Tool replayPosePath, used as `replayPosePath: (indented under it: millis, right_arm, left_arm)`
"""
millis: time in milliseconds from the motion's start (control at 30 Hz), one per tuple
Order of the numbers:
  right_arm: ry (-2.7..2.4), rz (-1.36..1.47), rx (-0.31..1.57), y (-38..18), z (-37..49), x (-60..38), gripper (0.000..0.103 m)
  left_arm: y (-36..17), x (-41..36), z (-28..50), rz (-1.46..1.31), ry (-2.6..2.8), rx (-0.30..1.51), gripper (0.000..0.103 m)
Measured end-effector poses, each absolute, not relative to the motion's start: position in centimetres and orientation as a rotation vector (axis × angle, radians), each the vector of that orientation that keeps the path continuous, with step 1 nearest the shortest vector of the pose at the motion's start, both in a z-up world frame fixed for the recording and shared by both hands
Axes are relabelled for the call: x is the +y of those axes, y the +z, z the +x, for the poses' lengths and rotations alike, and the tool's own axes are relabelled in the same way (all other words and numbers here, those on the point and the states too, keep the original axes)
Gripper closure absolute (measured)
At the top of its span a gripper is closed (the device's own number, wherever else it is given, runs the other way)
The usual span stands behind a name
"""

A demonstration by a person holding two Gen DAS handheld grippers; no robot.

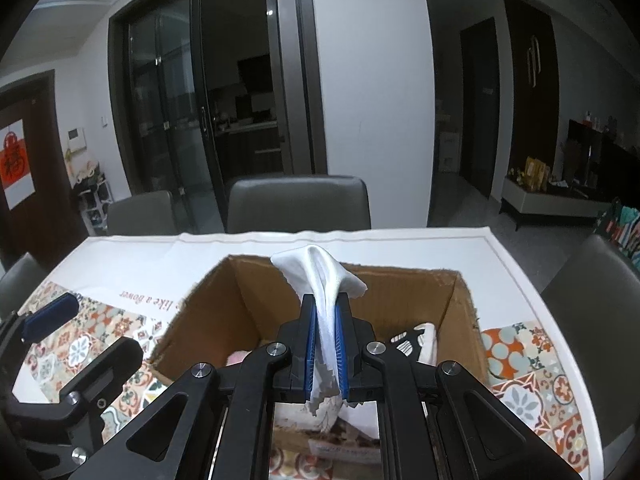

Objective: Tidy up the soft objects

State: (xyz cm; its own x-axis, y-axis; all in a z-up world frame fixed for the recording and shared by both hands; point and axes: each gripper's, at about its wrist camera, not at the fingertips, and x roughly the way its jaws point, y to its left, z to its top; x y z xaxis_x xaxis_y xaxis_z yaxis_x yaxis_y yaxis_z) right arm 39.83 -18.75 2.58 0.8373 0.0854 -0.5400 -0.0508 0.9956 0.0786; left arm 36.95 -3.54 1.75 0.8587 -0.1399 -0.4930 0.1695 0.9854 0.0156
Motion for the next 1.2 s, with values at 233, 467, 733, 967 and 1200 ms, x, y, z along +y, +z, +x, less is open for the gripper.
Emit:
replayPosePath:
  millis: [233, 467, 733, 967, 1200]
  right_arm:
    - [0.051, 0.053, 0.601, 1.7, 40.5, -19.3, 0.072]
    - [0.032, 0.051, 0.599, 1.7, 38.9, -19.5, 0.072]
    - [0.014, 0.077, 0.587, 2.8, 34.9, -19.9, 0.072]
    - [-0.011, 0.098, 0.555, 4.6, 30.4, -19.8, 0.072]
    - [-0.027, 0.105, 0.526, 6.1, 26.3, -19.9, 0.072]
  left_arm:
    - [1.4, -4.0, 37.0, 0.08, -0.15, 0.518, 0.016]
    - [1.6, -3.5, 36.0, 0.069, -0.144, 0.517, 0.016]
    - [2.7, -3.2, 33.4, 0.08, -0.141, 0.487, 0.016]
    - [4.1, -3.1, 30.5, 0.077, -0.142, 0.45, 0.012]
    - [5.1, -2.9, 27.1, 0.066, -0.161, 0.426, 0.01]
